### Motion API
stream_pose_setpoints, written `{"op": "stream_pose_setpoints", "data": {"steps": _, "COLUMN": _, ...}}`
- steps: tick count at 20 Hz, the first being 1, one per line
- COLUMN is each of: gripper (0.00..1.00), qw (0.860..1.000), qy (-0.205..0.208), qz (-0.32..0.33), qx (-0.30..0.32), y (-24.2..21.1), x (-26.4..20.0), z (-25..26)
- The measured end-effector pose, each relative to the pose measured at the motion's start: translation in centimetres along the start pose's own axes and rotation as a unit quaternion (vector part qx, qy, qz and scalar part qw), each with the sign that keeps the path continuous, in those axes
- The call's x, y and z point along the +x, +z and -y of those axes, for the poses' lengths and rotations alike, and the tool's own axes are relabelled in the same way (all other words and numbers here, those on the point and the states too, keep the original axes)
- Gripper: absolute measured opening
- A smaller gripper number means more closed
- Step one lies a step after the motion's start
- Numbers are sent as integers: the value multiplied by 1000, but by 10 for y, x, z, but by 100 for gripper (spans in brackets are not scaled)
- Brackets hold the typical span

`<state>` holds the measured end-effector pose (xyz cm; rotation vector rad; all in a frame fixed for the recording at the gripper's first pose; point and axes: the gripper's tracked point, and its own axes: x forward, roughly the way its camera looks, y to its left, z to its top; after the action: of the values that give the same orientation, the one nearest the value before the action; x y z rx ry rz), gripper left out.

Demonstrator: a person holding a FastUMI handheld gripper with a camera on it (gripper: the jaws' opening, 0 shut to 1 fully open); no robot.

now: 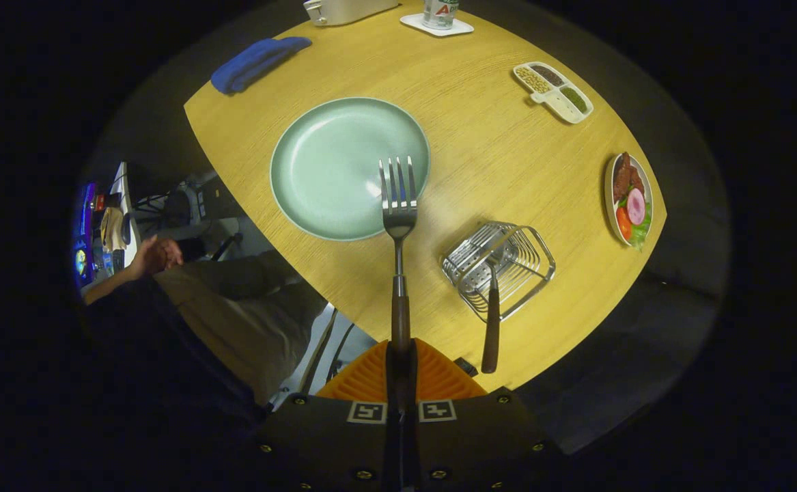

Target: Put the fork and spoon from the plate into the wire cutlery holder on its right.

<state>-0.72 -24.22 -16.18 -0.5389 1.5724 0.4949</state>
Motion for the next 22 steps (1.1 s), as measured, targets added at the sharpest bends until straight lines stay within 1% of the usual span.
{"op": "stream_pose_setpoints", "data": {"steps": 1, "gripper": 3, "qw": 1000, "qy": 0, "qz": -4, "qx": 6, "y": -6, "x": -6, "z": 6}}
{"op": "stream_pose_setpoints", "data": {"steps": 5, "gripper": 2, "qw": 999, "qy": -29, "qz": -36, "qx": 12, "y": -38, "x": -20, "z": 45}}
{"op": "stream_pose_setpoints", "data": {"steps": 9, "gripper": 2, "qw": 997, "qy": -33, "qz": -66, "qx": 23, "y": -59, "x": -23, "z": 66}}
{"op": "stream_pose_setpoints", "data": {"steps": 13, "gripper": 2, "qw": 995, "qy": -24, "qz": -94, "qx": 28, "y": -60, "x": -12, "z": 79}}
{"op": "stream_pose_setpoints", "data": {"steps": 16, "gripper": 3, "qw": 990, "qy": -40, "qz": -135, "qx": 28, "y": -65, "x": -3, "z": 93}}
{"op": "stream_pose_setpoints", "data": {"steps": 17, "gripper": 2, "qw": 989, "qy": -43, "qz": -139, "qx": 28, "y": -59, "x": 1, "z": 98}}
{"op": "stream_pose_setpoints", "data": {"steps": 19, "gripper": 3, "qw": 988, "qy": -36, "qz": -145, "qx": 32, "y": -52, "x": 7, "z": 98}}
{"op": "stream_pose_setpoints", "data": {"steps": 22, "gripper": 2, "qw": 985, "qy": -35, "qz": -166, "qx": 18, "y": -47, "x": 12, "z": 100}}
